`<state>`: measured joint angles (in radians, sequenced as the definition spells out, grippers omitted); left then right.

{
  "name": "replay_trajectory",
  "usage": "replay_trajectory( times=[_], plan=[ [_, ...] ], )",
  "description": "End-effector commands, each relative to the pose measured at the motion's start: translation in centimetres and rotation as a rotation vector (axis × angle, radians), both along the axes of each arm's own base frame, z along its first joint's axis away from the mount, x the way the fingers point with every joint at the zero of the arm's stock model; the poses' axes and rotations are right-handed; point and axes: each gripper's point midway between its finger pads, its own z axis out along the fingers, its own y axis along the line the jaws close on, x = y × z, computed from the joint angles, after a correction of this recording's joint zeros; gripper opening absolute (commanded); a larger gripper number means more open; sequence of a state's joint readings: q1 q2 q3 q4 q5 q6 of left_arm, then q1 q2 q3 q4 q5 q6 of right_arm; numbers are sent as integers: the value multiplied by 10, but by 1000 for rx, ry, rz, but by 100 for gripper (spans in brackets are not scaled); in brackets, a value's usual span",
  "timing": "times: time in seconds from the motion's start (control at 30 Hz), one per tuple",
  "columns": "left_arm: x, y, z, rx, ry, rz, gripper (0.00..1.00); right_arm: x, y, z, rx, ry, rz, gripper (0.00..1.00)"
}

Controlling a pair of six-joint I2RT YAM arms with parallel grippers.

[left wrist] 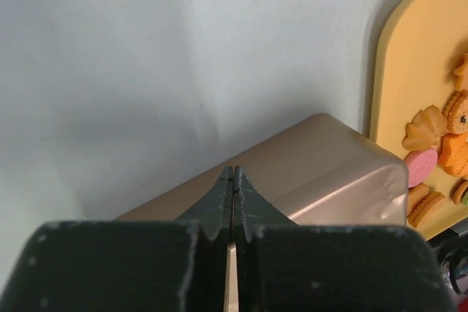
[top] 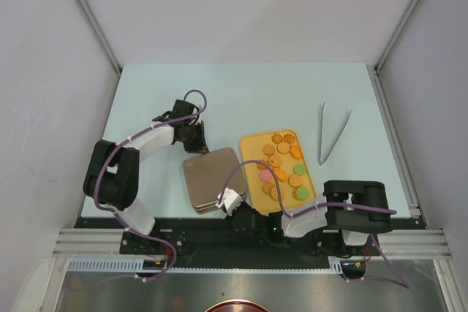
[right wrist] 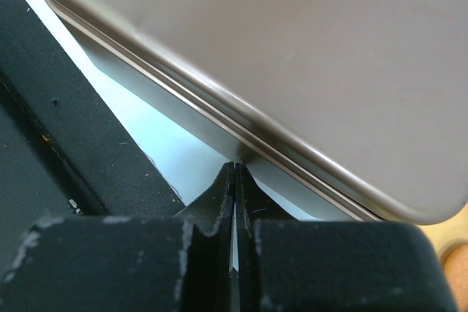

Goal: Pack the cookies

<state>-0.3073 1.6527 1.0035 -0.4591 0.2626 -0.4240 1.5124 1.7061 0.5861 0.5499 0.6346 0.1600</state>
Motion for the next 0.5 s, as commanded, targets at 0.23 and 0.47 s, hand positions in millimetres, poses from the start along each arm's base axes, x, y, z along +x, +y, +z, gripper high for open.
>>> replay_trajectory(
  times=[0.23,0.47],
  plan=[
    [-25,-40,20,-51,4,-147,1,30,6,20,86,-40,-91,0],
    [-27,-44,21,-31,-6,-149,4,31,11,23,85,-46,-81,0]
  ],
)
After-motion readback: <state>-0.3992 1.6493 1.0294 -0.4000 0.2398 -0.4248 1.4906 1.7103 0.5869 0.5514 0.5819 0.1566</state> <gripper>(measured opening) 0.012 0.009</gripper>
